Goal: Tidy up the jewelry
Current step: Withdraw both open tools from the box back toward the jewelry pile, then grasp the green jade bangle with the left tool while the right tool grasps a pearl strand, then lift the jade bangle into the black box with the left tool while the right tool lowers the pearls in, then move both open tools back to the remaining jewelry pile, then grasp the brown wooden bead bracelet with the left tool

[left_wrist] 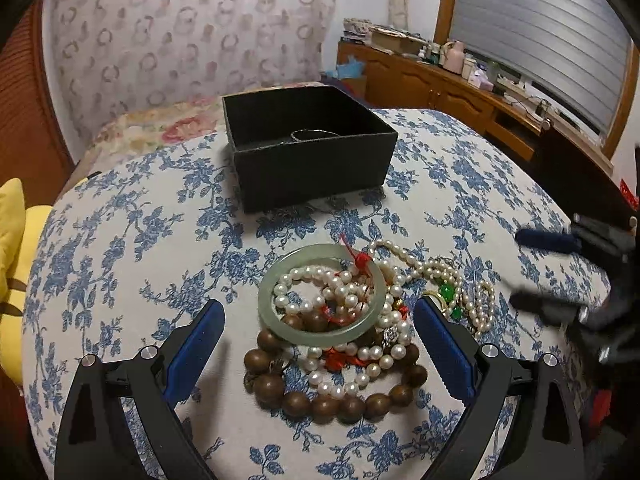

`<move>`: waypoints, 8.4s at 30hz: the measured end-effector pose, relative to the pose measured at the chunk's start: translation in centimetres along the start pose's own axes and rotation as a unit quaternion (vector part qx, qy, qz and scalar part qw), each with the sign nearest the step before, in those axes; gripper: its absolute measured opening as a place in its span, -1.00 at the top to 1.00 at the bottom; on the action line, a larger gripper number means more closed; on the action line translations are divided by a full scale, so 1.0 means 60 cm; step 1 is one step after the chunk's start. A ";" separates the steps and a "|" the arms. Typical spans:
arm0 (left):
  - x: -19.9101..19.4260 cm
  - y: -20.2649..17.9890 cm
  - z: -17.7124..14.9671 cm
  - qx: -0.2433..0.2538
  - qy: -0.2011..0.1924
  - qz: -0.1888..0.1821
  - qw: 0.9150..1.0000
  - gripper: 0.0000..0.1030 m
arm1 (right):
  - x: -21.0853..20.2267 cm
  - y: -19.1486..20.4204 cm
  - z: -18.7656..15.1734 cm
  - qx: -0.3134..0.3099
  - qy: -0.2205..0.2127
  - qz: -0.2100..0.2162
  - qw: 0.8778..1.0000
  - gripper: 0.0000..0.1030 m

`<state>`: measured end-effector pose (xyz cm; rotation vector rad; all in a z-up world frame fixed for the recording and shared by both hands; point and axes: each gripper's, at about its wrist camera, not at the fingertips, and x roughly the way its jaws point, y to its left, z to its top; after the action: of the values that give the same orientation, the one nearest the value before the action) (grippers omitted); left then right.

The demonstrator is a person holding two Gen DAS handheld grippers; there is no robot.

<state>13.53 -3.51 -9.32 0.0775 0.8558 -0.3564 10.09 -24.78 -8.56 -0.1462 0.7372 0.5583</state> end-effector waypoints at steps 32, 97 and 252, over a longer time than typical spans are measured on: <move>-0.036 0.006 -0.011 -0.018 -0.030 0.009 0.999 -0.34 | 0.010 0.013 -0.025 -0.014 0.017 0.017 1.000 -0.13; -0.096 0.033 0.050 -0.026 -0.107 0.032 0.993 -0.34 | -0.104 -0.001 0.259 -0.098 -0.135 -0.063 0.984 0.90; -0.167 0.019 0.007 0.011 -0.121 -0.017 0.992 0.75 | 0.026 0.048 -0.020 -0.037 0.038 0.020 0.998 0.27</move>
<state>8.21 0.22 -1.62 0.0385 0.6143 -0.3988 8.80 -22.05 -10.28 -0.2235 0.7950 0.6210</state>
